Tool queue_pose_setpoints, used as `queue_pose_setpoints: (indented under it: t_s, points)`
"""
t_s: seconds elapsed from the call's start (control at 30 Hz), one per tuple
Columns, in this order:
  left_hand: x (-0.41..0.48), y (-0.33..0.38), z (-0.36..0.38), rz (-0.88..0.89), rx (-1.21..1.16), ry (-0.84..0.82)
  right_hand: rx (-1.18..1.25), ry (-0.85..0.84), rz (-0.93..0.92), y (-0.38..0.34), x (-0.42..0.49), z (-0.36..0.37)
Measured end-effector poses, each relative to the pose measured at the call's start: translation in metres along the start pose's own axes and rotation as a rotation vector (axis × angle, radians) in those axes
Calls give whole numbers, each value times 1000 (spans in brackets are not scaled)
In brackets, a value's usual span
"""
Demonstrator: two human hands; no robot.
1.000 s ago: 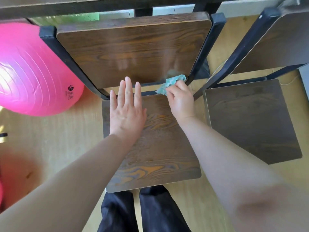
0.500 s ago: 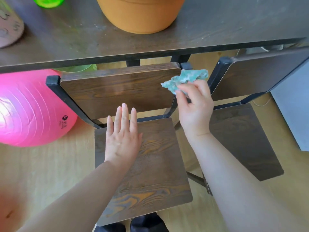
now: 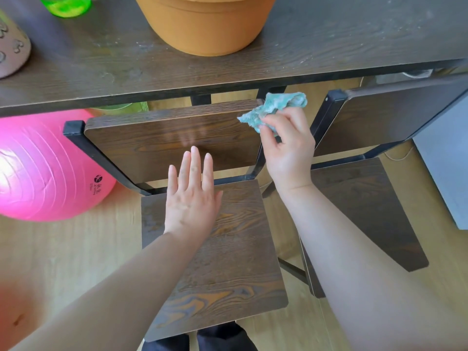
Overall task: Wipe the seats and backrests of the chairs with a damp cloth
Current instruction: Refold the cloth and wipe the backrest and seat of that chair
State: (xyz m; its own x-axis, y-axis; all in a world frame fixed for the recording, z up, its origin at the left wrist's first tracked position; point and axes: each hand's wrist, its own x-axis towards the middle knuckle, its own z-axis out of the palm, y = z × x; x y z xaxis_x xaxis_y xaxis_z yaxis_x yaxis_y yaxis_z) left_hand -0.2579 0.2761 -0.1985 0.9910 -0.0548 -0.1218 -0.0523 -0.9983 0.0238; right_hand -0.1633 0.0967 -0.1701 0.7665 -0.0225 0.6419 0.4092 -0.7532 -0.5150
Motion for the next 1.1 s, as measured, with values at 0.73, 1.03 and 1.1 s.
queue_pose_setpoints:
  t_s: [0.73,1.03,1.1]
  points:
    - [-26,-27,49,-65,-17,-69,1,-272,540,35,-108,50]
    - [-45,-45,64,-111,-55,-98,307,-105,1146,21,-96,61]
    - [-48,-54,67,-119,-54,-98,332,-41,1184,16,-98,69]
